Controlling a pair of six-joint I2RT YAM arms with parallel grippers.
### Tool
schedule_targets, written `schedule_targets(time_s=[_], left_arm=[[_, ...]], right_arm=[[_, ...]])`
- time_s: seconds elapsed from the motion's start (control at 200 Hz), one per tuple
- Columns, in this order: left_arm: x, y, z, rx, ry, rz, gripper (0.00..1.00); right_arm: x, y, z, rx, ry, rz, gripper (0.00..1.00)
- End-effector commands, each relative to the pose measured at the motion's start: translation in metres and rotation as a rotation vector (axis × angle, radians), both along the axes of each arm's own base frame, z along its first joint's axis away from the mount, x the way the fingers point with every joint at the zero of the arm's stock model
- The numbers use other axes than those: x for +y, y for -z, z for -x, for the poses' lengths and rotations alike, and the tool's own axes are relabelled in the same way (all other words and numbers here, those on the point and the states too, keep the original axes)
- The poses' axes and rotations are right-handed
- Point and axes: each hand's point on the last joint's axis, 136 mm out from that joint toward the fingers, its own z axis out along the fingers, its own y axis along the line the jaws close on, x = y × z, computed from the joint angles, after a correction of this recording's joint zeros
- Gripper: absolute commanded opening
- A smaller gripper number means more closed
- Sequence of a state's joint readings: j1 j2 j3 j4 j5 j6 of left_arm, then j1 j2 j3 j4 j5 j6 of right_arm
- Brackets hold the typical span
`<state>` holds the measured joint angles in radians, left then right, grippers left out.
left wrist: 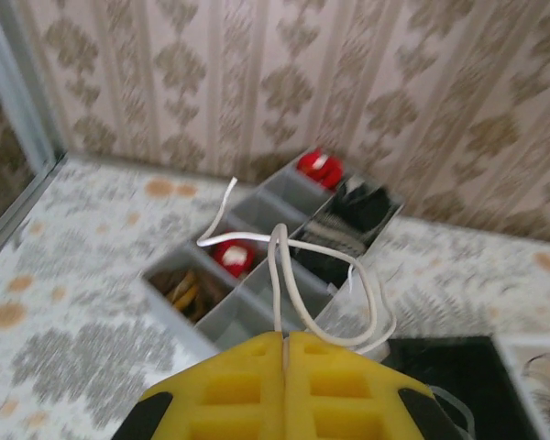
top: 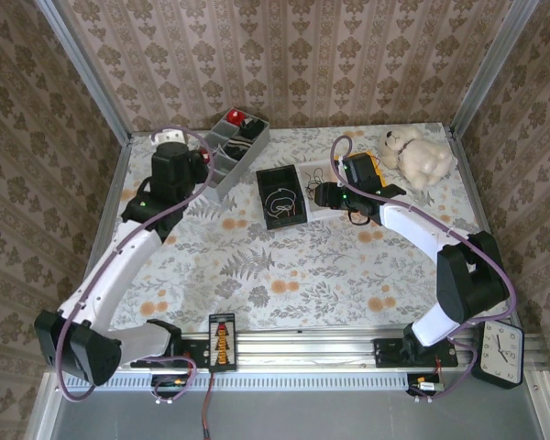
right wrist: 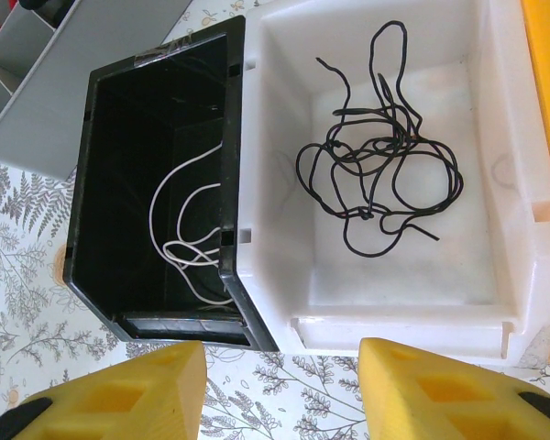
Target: Untangle the cables
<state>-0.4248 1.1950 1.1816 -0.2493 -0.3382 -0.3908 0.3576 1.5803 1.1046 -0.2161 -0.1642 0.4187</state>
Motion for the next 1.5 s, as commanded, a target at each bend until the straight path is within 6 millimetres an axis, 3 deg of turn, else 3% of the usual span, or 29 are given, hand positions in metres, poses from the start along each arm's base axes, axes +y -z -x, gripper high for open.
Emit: schedule_targets(time_s=[0.0, 0.155, 0.17, 0.235, 0.65, 0.945, 1.25, 1.435, 1.495], left_arm=[[-0.023, -0.045, -0.002, -0.113, 0.119, 0.051, 0.00], [-0.045, -0.037, -0.014, -0.076, 0.177, 0.050, 0.00], [-0.058, -0.034, -0.011, -0.067, 0.206, 0.045, 0.00], [-0.071, -0.023, -0.014, -0.030, 0.231, 0.016, 0.00], [-0.129, 0.094, -0.023, 0.307, 0.289, -0.140, 0.00], [-0.186, 0.170, -0.052, 0.507, 0.360, -0.193, 0.00], [-0.210, 0.243, -0.076, 0.648, 0.343, -0.176, 0.00], [-0.216, 0.258, -0.083, 0.664, 0.333, -0.158, 0.00], [-0.216, 0.253, -0.084, 0.658, 0.331, -0.157, 0.17]], right_arm=[[0.001, -0.010, -0.004, -0.015, 0.000, -0.004, 0.48], [-0.001, -0.011, -0.005, -0.019, 0.011, -0.003, 0.48], [-0.001, -0.011, -0.005, -0.020, 0.012, -0.002, 0.48], [-0.002, -0.011, -0.004, -0.020, 0.014, 0.000, 0.48], [-0.014, -0.010, 0.003, -0.022, 0.036, 0.031, 0.48], [-0.019, -0.010, 0.008, -0.026, 0.049, 0.042, 0.48], [-0.029, -0.012, 0.016, -0.034, 0.061, 0.060, 0.49], [-0.032, -0.011, 0.017, -0.031, 0.065, 0.063, 0.49], [-0.033, -0.012, 0.017, -0.033, 0.070, 0.064, 0.49]])
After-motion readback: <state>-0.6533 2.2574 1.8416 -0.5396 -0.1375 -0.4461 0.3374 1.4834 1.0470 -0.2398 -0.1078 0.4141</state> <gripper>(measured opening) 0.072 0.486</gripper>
